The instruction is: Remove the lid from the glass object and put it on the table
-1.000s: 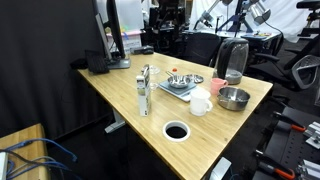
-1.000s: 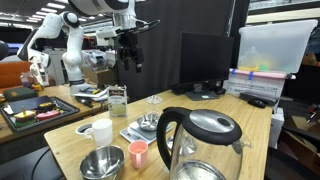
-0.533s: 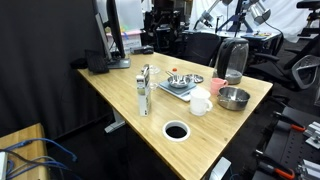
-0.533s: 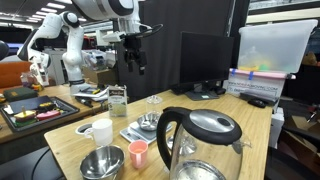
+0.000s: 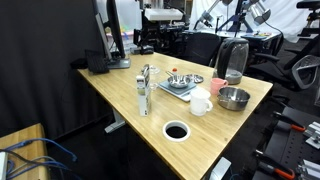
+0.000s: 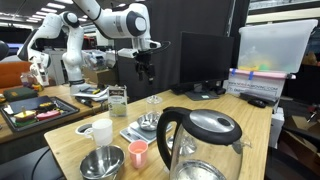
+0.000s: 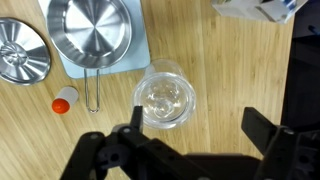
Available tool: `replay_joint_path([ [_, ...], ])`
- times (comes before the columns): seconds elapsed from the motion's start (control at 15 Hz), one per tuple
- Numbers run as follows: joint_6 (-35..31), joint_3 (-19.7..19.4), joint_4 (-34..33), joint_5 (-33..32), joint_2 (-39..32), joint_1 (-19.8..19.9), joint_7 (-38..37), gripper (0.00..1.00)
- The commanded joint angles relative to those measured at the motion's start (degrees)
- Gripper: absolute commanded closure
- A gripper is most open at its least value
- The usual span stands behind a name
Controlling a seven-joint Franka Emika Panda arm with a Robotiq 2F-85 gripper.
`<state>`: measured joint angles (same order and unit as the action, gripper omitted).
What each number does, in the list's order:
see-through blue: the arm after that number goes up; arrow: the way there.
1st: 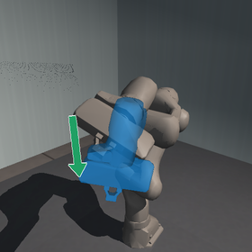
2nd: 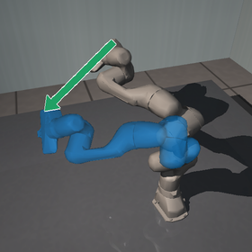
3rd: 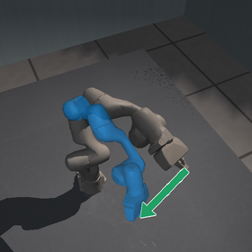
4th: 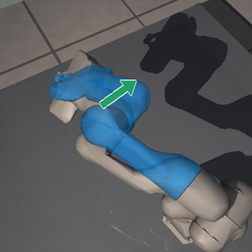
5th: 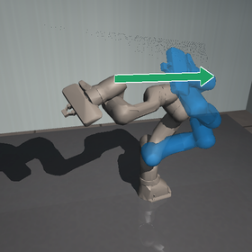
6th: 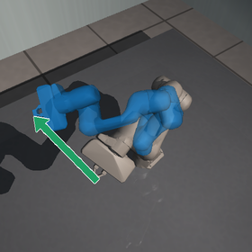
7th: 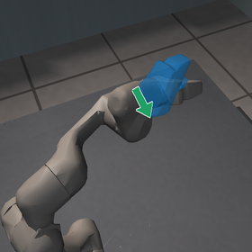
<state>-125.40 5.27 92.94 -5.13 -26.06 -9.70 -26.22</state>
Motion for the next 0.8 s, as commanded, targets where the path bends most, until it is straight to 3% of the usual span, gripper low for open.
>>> replay_joint_path([
  [0.0, 1.68, -2.77, -6.40, -0.92, -4.74, -2.35, -0.93, 0.00],
  [0.73, 2.80, -7.47, -12.49, -1.54, -12.76, -4.30, -4.31, 0.00],
])
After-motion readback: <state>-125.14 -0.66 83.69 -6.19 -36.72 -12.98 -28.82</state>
